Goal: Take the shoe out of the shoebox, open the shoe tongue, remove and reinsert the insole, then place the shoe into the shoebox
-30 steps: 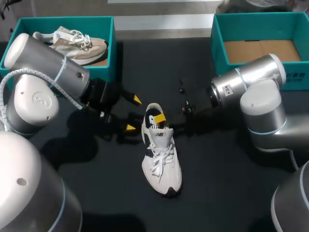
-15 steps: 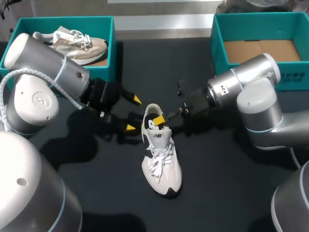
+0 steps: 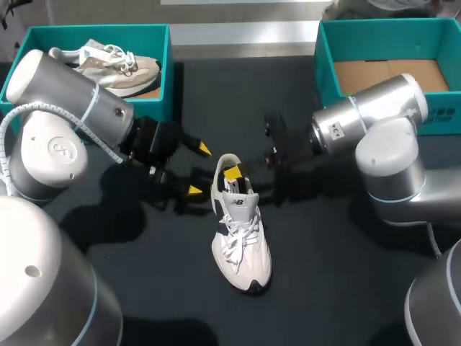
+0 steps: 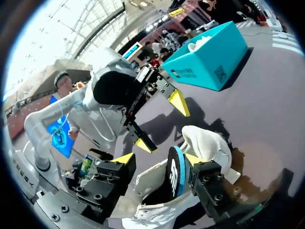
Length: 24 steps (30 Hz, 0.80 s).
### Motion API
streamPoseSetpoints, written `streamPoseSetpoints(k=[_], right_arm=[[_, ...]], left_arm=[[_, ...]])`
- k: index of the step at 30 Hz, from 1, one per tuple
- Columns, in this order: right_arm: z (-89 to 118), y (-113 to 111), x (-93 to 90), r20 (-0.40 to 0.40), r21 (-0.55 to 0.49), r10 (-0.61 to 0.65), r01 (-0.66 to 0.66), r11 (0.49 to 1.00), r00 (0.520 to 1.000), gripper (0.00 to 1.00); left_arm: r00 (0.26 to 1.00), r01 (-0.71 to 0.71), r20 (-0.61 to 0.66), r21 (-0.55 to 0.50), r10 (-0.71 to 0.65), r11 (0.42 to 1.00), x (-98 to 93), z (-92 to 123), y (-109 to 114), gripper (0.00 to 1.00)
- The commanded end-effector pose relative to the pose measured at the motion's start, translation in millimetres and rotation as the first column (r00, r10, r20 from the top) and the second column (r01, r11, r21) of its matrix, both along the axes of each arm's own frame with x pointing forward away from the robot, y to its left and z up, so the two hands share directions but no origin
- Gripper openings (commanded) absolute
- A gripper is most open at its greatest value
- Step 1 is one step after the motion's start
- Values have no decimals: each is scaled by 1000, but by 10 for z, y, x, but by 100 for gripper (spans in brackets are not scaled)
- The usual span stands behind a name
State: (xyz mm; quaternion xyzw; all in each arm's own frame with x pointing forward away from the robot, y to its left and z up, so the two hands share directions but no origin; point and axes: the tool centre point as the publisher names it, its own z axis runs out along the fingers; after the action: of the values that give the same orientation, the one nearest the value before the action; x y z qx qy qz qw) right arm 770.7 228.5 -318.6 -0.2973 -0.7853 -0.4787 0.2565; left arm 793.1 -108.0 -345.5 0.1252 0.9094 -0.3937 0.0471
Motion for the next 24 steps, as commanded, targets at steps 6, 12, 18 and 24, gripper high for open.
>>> streamPoseSetpoints(k=[6, 12, 18, 24], right_arm=[[456, -180, 0, 32, -94, -38, 41, 995, 999, 99], [618, -413, -175, -29, -132, -206, 201, 971, 978, 91], [717, -446, -234, -75, -244, -381, 354, 903, 921, 0], [643, -367, -183, -17, -478, -556, 482, 734, 831, 0]], left_arm=[[1000, -1, 0, 4, 1, 1000, -6, 5, -5, 100], [1000, -1, 0, 4, 1, 1000, -6, 5, -5, 100], [1000, -1, 0, 4, 1, 1000, -6, 5, -5, 100], [1000, -1, 0, 4, 1, 1000, -6, 5, -5, 100]])
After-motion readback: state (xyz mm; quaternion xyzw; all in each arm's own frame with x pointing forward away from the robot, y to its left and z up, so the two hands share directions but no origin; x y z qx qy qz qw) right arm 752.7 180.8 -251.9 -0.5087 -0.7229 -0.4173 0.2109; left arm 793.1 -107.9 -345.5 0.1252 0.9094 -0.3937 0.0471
